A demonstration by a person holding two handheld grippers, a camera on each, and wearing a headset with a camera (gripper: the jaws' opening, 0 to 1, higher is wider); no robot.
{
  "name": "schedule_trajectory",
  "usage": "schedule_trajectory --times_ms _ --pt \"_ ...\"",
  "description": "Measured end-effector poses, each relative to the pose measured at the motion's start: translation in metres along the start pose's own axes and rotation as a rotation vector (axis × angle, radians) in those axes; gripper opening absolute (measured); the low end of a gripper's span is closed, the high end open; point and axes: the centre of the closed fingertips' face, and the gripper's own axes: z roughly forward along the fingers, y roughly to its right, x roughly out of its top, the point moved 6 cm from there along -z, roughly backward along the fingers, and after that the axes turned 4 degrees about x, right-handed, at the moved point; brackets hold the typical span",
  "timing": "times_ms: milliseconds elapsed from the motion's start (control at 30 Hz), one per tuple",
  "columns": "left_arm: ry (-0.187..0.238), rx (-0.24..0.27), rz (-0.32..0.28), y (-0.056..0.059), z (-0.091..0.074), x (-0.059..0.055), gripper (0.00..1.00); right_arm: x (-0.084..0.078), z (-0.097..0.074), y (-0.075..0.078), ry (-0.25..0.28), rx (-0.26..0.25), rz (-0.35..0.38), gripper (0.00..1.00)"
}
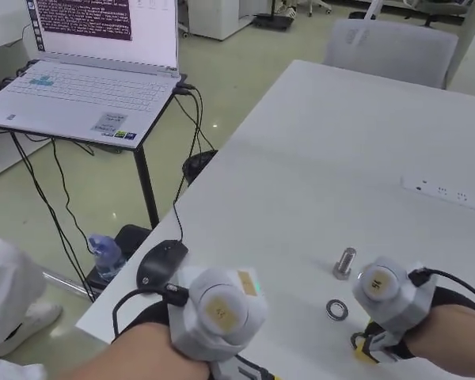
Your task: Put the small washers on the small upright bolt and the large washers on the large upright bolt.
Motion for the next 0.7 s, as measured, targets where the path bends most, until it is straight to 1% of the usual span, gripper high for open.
schedule_trajectory --times_ms 67,167,300,400,467,500,567,633,700 --pt "0.0 0.0 0.002 0.001 0.0 0.001 0.66 0.0 0.0 0.0 -0.007 0.001 -0.012 0.24" --pt "0.002 0.003 0.001 0.0 0.0 0.002 0.66 0.0 0.0 0.0 -0.016 0.005 -0.054 0.23" --pt "0.01 0.007 -0.003 0.0 0.0 0.006 0.66 -0.001 -0.001 0.002 -0.004 0.012 -0.06 0.22" --pt "0.01 0.006 -0.005 0.0 0.0 0.006 0.66 -0.002 -0.003 0.003 0.014 0.027 -0.046 0.22" --pt "0.007 0.005 -0.004 0.0 0.001 0.005 0.66 -0.002 -0.004 0.003 0.012 0.031 -0.058 0.22" --pt "0.007 0.004 -0.003 0.0 0.001 0.006 0.66 -0.002 -0.007 0.004 0.015 0.027 -0.064 0.22" --pt "0.007 0.002 -0.004 0.001 0.001 0.006 0.66 -0.002 -0.011 0.005 0.009 0.046 -0.067 0.22" --pt "0.007 0.001 -0.002 0.001 0.002 0.006 0.66 -0.004 -0.016 0.007 -0.012 0.04 -0.09 0.22" --pt "0.009 0.0 0.0 0.001 0.002 0.007 0.66 -0.004 -0.023 0.01 -0.015 0.034 -0.097 0.22"
